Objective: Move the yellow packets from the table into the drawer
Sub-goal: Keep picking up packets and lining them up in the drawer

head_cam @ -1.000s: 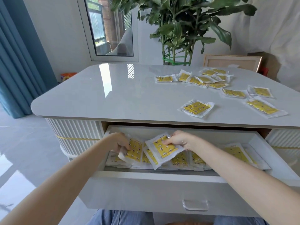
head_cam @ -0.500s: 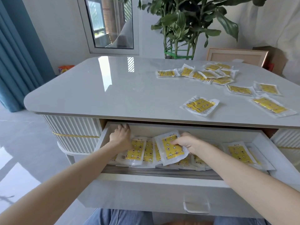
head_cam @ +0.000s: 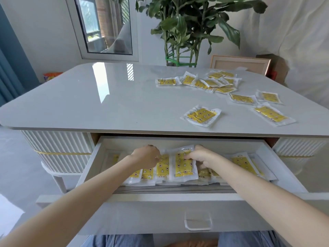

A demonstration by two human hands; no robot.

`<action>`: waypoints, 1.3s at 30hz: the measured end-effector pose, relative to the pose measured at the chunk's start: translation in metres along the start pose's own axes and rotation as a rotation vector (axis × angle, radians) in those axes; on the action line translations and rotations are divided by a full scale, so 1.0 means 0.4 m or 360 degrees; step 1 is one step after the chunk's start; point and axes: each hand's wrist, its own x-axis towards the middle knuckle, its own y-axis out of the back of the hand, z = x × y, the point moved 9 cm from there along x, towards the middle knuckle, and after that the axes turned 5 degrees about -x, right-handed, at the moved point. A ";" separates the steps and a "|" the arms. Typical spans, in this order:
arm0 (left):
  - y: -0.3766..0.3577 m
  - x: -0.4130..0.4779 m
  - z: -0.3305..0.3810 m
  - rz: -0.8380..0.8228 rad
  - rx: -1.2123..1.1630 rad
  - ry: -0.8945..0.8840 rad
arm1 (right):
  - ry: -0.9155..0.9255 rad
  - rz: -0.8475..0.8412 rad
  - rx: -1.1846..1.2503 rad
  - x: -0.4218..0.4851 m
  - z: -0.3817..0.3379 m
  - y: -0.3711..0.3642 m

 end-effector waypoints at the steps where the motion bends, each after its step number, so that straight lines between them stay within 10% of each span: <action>1: -0.010 0.002 0.017 -0.0055 0.0034 -0.0044 | -0.0013 0.0012 -0.0024 0.000 0.011 0.017; 13: -0.109 0.038 0.109 -0.0487 0.0402 -0.0267 | 0.0270 0.0342 -0.0799 -0.027 0.011 0.110; 24: -0.122 0.046 0.131 -0.0440 0.0340 -0.0339 | 0.0772 -0.0141 -0.1769 -0.101 -0.016 -0.033; 39: -0.008 -0.029 0.131 -0.0166 0.0068 -0.0249 | 0.0876 0.0084 -0.1216 -0.211 -0.068 0.088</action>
